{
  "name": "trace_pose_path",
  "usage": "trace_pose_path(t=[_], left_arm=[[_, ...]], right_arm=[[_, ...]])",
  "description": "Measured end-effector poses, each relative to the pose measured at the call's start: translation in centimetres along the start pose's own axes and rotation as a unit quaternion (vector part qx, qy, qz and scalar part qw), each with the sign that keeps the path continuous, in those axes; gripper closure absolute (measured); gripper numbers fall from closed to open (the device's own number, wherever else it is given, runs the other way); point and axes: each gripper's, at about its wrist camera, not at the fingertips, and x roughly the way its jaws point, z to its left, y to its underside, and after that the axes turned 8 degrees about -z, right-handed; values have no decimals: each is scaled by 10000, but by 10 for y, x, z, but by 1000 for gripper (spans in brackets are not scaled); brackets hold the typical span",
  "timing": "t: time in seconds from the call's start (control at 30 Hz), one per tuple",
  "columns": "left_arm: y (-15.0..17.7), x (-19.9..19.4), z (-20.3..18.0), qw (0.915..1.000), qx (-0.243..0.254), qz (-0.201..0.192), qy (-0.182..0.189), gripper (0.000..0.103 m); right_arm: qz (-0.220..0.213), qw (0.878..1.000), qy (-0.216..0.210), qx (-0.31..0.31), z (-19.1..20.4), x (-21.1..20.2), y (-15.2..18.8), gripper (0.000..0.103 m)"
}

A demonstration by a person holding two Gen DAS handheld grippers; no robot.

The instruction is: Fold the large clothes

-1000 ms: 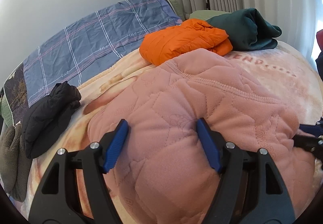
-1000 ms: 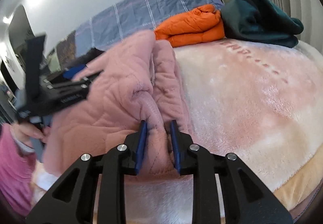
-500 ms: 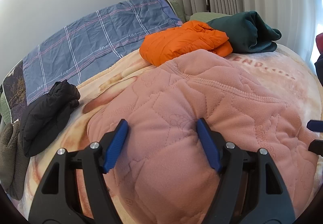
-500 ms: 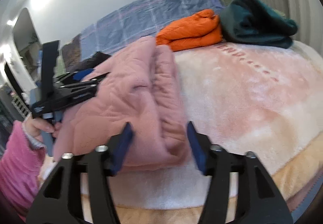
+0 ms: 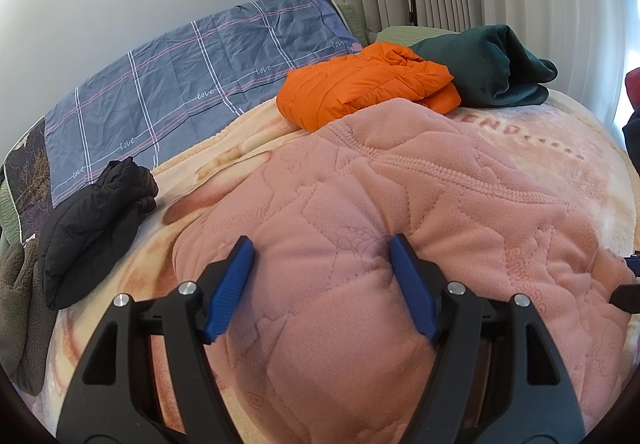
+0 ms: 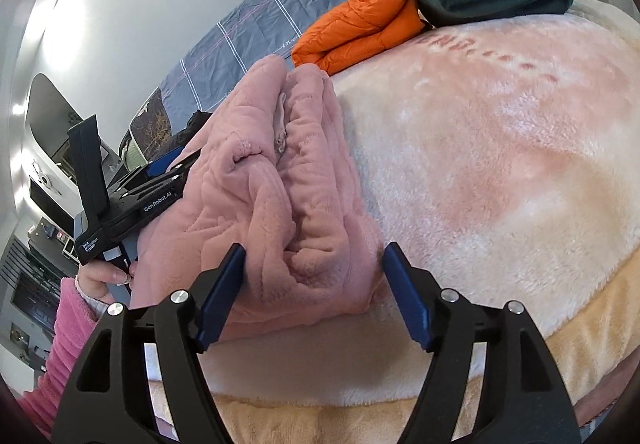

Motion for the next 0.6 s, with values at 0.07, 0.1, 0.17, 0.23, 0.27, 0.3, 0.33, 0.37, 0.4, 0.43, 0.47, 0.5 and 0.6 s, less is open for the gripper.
trace_pose_path(t=[0.07, 0.1, 0.17, 0.23, 0.27, 0.3, 0.33, 0.37, 0.4, 0.43, 0.47, 0.5, 0.6], left_arm=[[0, 0, 0, 10000, 3, -1, -2, 31], [0, 0, 0, 10000, 2, -2, -2, 31], [0, 0, 0, 10000, 0, -1, 1, 31], [0, 0, 1, 10000, -4, 0, 4, 31], [0, 0, 0, 10000, -5, 0, 3, 31], [0, 0, 0, 10000, -7, -1, 3, 31], [0, 0, 0, 10000, -8, -1, 2, 31], [0, 0, 0, 10000, -13, 2, 1, 31], [0, 1, 0, 10000, -11, 7, 0, 31], [0, 1, 0, 10000, -9, 12, -2, 31], [0, 0, 0, 10000, -11, 4, -1, 31], [0, 1, 1, 10000, -14, 9, -4, 31], [0, 1, 1, 10000, -22, 8, 1, 31]], right_arm=[[58, 9999, -31, 94, -3, 1, 1, 28], [83, 9998, -43, 162, -4, 2, 2, 26], [111, 9996, -72, 248, -8, 4, 2, 24], [165, 9990, -138, 380, -12, 7, 2, 22], [216, 9983, -208, 490, -15, 9, 2, 22], [270, 9974, -287, 606, -17, 11, 2, 21], [332, 9959, -365, 753, -20, 16, 1, 21], [358, 9952, -396, 824, -20, 19, 0, 20], [371, 9949, -412, 838, -20, 21, -1, 20], [390, 9948, -437, 828, -17, 26, -3, 19], [399, 9949, -426, 817, -16, 29, -3, 18], [398, 9954, -390, 781, -12, 33, -4, 16], [404, 9962, -356, 678, -9, 43, -5, 15]])
